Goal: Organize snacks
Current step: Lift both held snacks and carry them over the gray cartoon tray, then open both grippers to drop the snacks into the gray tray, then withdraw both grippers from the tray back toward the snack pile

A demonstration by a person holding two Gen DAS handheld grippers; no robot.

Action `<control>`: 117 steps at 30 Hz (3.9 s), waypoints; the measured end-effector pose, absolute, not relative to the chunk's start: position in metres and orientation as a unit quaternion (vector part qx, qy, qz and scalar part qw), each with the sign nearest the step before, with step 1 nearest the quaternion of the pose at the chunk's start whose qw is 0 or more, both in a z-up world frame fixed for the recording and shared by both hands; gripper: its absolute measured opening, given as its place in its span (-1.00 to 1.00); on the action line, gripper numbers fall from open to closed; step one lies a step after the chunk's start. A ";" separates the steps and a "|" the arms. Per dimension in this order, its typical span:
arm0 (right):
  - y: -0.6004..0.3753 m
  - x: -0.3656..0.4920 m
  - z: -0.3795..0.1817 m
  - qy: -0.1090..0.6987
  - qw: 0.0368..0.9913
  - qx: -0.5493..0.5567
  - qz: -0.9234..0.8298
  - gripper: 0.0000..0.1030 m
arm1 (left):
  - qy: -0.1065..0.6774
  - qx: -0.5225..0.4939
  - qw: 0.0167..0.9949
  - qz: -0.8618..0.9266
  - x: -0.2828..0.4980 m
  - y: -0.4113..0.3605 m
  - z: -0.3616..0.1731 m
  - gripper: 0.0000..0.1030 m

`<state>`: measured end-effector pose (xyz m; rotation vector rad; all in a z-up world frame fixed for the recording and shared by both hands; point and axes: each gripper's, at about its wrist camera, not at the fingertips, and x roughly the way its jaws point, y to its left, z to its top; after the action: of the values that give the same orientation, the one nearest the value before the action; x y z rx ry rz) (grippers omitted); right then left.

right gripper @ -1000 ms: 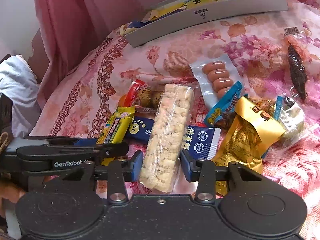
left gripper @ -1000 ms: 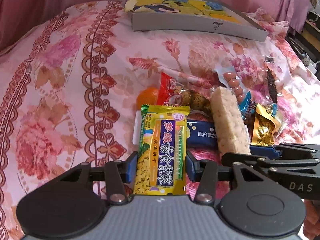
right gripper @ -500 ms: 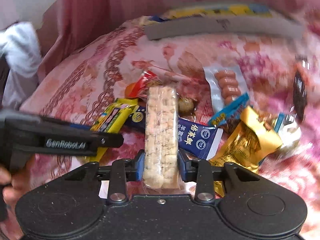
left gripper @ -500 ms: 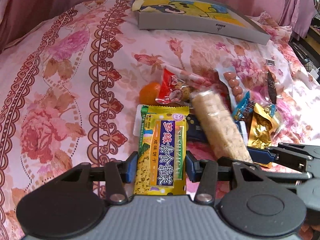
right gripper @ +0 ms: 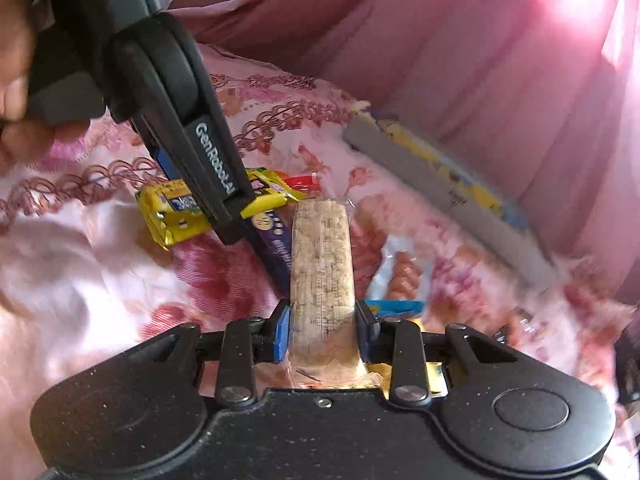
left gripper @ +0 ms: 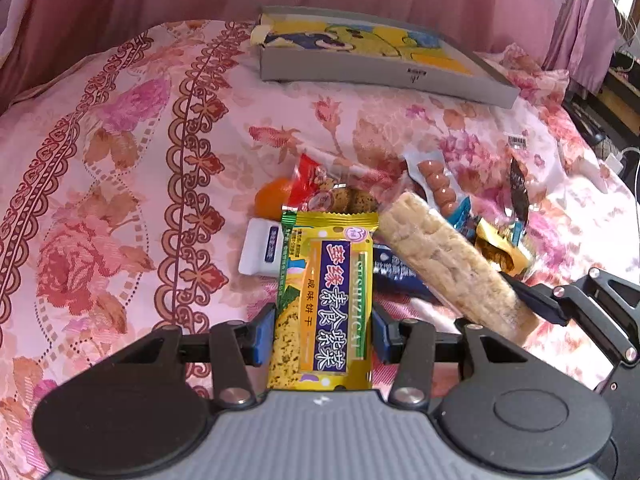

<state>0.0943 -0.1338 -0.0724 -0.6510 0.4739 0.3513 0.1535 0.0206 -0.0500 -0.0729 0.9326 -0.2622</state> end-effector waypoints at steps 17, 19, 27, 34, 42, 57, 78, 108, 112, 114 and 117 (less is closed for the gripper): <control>-0.176 0.163 -0.013 0.155 0.923 -0.332 0.116 -0.34 | 0.349 -0.065 0.927 -0.121 0.236 -0.010 0.017 0.01; -0.181 0.182 -0.001 0.147 0.925 -0.332 0.112 -0.34 | 0.333 -0.068 0.933 -0.120 0.255 -0.015 0.027 0.01; -0.195 0.270 0.026 0.143 0.930 -0.328 0.083 -0.34 | 0.302 -0.091 0.944 -0.093 0.337 -0.029 0.045 0.01; -0.202 0.341 0.024 0.163 0.936 -0.307 0.062 -0.34 | 0.305 -0.093 0.944 -0.080 0.389 -0.038 0.035 0.01; -0.212 0.391 0.008 0.209 0.945 -0.242 0.064 -0.34 | 0.321 -0.080 0.940 -0.077 0.427 -0.047 0.014 0.01; -0.222 0.418 -0.020 0.264 0.946 -0.167 0.083 -0.33 | 0.369 -0.058 0.923 -0.089 0.445 -0.073 -0.017 0.00; -0.272 0.360 0.012 0.201 0.977 -0.033 0.069 0.88 | 0.309 -0.077 0.946 -0.064 0.397 -0.071 0.008 0.91; -0.292 0.128 0.066 0.116 0.991 0.053 0.036 0.99 | 0.207 -0.059 0.976 -0.028 0.164 -0.025 0.040 0.99; -0.291 0.102 0.054 0.123 0.991 0.041 0.034 0.99 | 0.208 -0.050 0.976 -0.030 0.142 -0.025 0.027 0.99; -0.289 0.090 0.046 0.126 0.991 0.038 0.033 0.99 | 0.209 -0.043 0.976 -0.033 0.131 -0.025 0.020 0.99; -0.285 0.076 0.034 0.140 0.989 0.030 0.032 0.99 | 0.217 -0.034 0.975 -0.038 0.116 -0.025 0.010 0.99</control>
<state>0.0758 -0.2849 0.0343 0.0601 0.2816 0.0636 0.1163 -0.0250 0.0095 -0.0689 0.4382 -0.0773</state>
